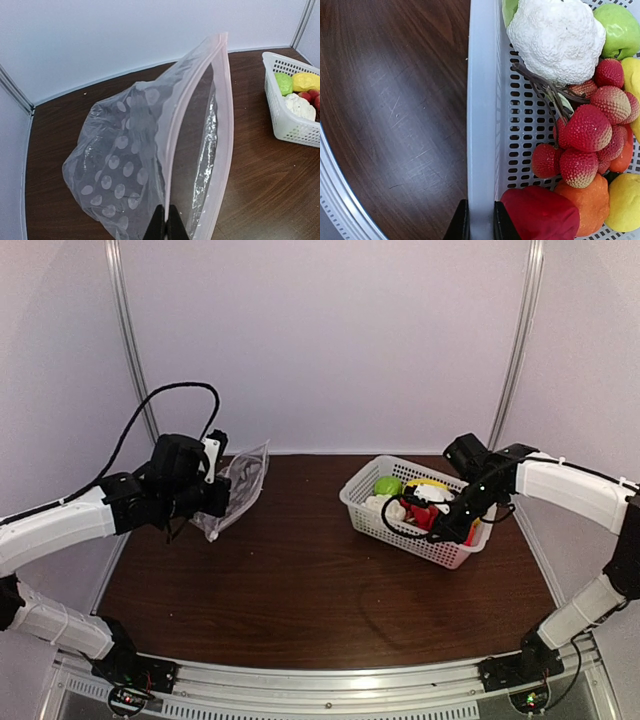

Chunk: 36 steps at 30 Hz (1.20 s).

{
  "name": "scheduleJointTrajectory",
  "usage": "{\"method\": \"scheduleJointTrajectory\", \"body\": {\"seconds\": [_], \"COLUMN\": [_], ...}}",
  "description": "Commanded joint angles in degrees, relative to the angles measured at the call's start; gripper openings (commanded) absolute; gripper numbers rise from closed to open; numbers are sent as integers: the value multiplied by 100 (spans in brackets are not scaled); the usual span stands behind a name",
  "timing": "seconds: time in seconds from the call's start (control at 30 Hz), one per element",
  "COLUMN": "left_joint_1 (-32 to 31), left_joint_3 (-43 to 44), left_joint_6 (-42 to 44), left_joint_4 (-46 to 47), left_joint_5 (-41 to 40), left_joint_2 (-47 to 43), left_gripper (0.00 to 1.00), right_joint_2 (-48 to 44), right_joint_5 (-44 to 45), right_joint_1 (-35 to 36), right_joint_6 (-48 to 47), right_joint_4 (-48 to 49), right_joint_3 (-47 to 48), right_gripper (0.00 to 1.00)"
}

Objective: Place the food in the zip-top bag and seal the zipper
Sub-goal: Move the bin to the center of the board, then pick up the fake fruit from the bin.

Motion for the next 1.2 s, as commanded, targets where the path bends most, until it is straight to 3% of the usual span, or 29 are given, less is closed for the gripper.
{"method": "scheduleJointTrajectory", "body": {"seconds": [0.0,0.1,0.17,0.2,0.3,0.43,0.57,0.7,0.8,1.17], "left_joint_1": [-117,-407,-604,-681,-894,-1113,-1157,-1208,-1223,-1223], "left_joint_3": [454,789,1010,1105,1460,1580,1354,1128,1023,1120], "left_joint_6": [-251,-110,-37,-34,85,134,-4,20,84,237], "left_joint_4": [455,464,466,469,445,440,470,552,625,582], "left_joint_5": [613,675,695,763,1168,1465,1777,1922,2006,2237], "left_joint_2": [481,912,1184,1310,1659,1864,1738,1550,1552,1682], "left_gripper": [0,0,0,0,0,0,0,0,0,0], "right_joint_2": [-630,-993,-1148,-1219,-1429,-980,-1011,-1192,-1095,364], "right_joint_5": [-225,-442,-543,-592,-546,-1593,-1952,-1935,-1721,-154], "right_joint_1": [110,174,187,187,-227,-1814,-2465,-2438,-2273,-1018], "right_joint_6": [-204,-544,-606,-722,-940,-1414,-676,371,692,272], "right_joint_4": [-599,-866,-1110,-1311,-1990,-2613,-1576,32,735,537], "right_joint_3": [-461,-729,-586,-417,465,1761,1742,900,619,779], "right_gripper": [1,11,27,35,46,47,49,58,59,61]}}
